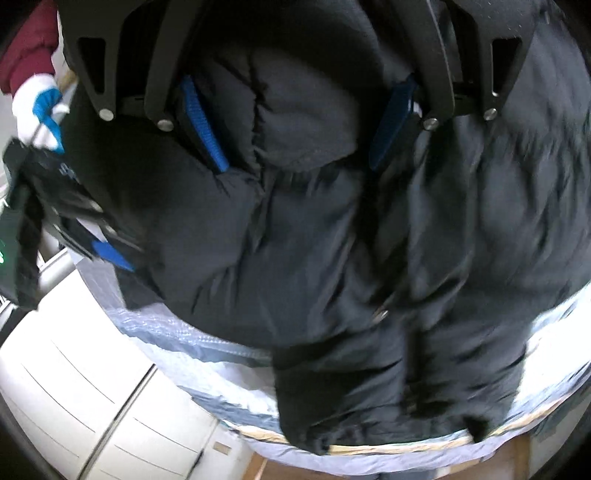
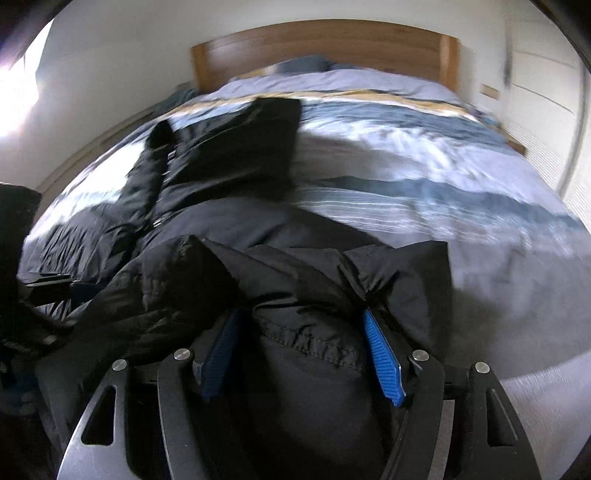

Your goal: Fold large clothes

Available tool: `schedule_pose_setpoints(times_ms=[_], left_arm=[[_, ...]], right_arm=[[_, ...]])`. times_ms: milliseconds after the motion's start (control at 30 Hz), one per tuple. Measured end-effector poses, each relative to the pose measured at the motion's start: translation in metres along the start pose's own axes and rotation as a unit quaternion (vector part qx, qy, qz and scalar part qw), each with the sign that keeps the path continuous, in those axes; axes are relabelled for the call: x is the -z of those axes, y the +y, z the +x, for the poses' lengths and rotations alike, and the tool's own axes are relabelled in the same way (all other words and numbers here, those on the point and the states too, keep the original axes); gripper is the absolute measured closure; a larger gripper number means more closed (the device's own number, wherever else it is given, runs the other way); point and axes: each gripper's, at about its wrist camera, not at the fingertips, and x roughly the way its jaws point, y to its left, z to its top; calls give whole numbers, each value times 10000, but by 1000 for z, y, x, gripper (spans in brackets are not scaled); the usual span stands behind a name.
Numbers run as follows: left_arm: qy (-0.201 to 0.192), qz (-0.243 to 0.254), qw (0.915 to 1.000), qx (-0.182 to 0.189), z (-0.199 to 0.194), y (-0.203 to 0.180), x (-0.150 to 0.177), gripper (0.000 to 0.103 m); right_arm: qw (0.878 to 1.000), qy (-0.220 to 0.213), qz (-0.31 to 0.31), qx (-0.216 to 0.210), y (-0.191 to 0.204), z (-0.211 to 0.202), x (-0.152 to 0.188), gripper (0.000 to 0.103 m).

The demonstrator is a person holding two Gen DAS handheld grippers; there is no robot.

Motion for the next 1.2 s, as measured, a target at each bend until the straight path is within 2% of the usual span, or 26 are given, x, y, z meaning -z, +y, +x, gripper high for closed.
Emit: schedule_pose_setpoints(times_ms=[267,400,567,700,833,900,933,1000,1067,1200], left_arm=[[-71,-460,9988,-125,-62,22,62,26],[-112,-390,9988,-278,-82,21,82,26],[-380,-200,9975,-554,-109,15,81,26],[-750,50,9958,-526,-135,-1,63,26],[-930,243,9945,-416,-127,-19,40,26],[-840,322,9951,-410,-108,-26,30,26],[-775,359,9949,-535,-94,-27,26,26],[-497,369,9956,-710,-68,-20,31,26],[-270,327,9957,-822,-50,-8,43,24],[-145,274,9972,-674,-48,9,69,24]], right_arm=[[9941,206,-864,-621,69,2,1,36],[9910,286,-1071,-757,91,-1,6,36],[9903,335,-1180,-657,95,-17,11,36],[9942,52,-961,-479,77,-46,4,36],[9967,-192,-719,-327,60,-72,-1,33],[9966,-103,-752,-312,59,-72,0,32],[9963,19,-808,-307,59,-66,4,32],[9957,265,-797,-387,58,-55,13,32],[9949,481,-874,-177,51,-41,29,32],[9973,536,-463,-207,21,-36,49,30]])
